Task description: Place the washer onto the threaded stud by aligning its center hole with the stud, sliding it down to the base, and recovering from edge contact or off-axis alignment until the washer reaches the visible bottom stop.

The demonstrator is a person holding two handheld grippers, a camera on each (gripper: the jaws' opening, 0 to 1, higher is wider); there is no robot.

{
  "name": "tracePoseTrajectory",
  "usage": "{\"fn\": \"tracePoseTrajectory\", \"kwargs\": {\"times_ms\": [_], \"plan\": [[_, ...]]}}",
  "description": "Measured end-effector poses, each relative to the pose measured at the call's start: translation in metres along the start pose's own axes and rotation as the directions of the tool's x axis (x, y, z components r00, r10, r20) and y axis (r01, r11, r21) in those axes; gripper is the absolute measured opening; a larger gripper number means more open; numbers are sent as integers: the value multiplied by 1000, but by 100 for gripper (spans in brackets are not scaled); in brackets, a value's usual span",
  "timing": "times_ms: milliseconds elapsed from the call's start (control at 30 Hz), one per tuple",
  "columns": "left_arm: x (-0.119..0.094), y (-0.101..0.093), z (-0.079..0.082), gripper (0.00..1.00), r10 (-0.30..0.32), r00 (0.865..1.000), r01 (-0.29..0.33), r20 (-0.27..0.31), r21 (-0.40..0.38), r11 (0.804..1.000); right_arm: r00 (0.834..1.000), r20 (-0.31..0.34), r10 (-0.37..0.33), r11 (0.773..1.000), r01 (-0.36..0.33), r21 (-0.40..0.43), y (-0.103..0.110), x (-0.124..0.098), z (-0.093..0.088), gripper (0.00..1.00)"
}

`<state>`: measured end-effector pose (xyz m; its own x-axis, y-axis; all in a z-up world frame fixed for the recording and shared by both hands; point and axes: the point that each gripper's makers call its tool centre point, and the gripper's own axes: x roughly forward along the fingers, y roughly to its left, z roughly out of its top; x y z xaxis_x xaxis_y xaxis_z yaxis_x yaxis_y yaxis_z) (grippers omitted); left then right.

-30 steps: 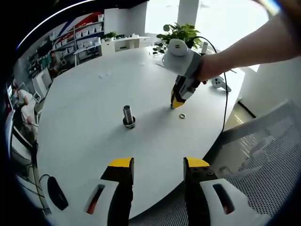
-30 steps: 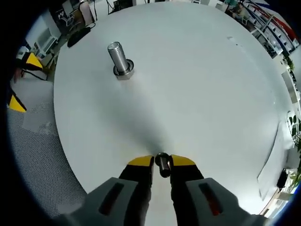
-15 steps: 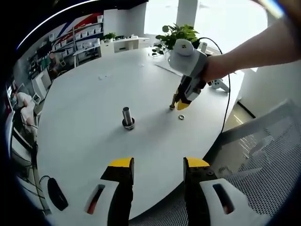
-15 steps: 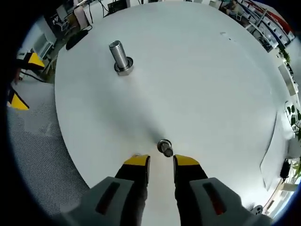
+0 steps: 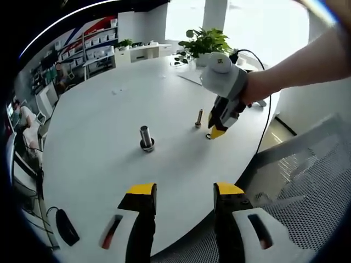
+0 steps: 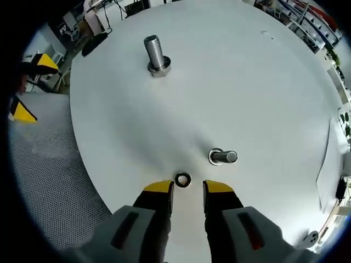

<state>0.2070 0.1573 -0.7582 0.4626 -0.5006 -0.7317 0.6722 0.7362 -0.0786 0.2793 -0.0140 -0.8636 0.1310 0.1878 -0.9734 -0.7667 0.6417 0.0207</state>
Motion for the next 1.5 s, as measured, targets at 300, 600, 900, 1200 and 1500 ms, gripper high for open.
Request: {"fn": "tracePoseTrajectory", "kwargs": {"times_ms": [300,600,900,1200,1500], "plan": [[0,0,0,40,-2,1000,2,0,-3,1000,1000,-5,-27,1000,27,-1,-3,5,0,20],[1,1,-1,40,-1,1000,1,-4,0,1000,1000,9,-28,999,29,-22,-4,4,0,18],[1,1,-2,40,0,1000,0,-7,-2,1000,999,-32,-25,998,23,-60,-4,6,1,18],[1,1,-2,40,-1,1000,1,-5,-8,1000,996,-78,-33,996,26,-89,-6,8,3,15],[1,2,-1,40,4,1000,-5,-3,-11,1000,998,-40,-41,997,38,-61,-1,3,2,14]]}}
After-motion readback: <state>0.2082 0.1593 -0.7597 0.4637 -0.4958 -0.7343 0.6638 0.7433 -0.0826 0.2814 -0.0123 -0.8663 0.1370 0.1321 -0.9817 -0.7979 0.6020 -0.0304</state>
